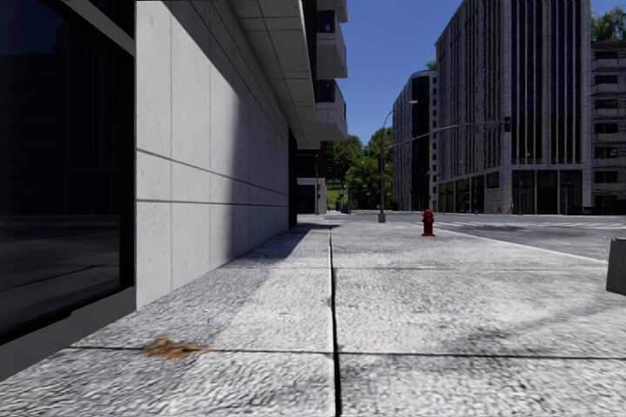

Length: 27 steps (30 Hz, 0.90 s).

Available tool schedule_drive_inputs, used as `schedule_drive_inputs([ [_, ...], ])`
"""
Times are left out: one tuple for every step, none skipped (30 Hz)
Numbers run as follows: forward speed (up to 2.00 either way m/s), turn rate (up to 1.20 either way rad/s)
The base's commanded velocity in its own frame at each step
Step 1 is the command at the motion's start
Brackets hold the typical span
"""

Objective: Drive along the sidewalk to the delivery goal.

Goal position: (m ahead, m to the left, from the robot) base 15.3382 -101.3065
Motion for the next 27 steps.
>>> schedule_drive_inputs([
  [2.00,0.00],
  [2.00,0.00],
  [2.00,0.00],
  [2.00,0.00],
  [2.00,0.00],
  [2.00,0.00],
  [2.00,0.00],
  [2.00,0.00],
  [2.00,0.00],
  [2.00,-1.11],
  [2.00,-1.11],
  [2.00,-1.20],
  [2.00,-1.19],
  [2.00,-0.13],
  [2.00,0.00],
  [2.00,0.00],
  [2.00,0.00],
  [2.00,0.00],
  [2.00,0.00],
  [2.00,0.00],
  [2.00,0.00],
  [2.00,0.00],
  [2.00,0.00],
  [2.00,0.00],
  [2.00,0.00],
  [2.00,0.00],
  [2.00,0.00],
])
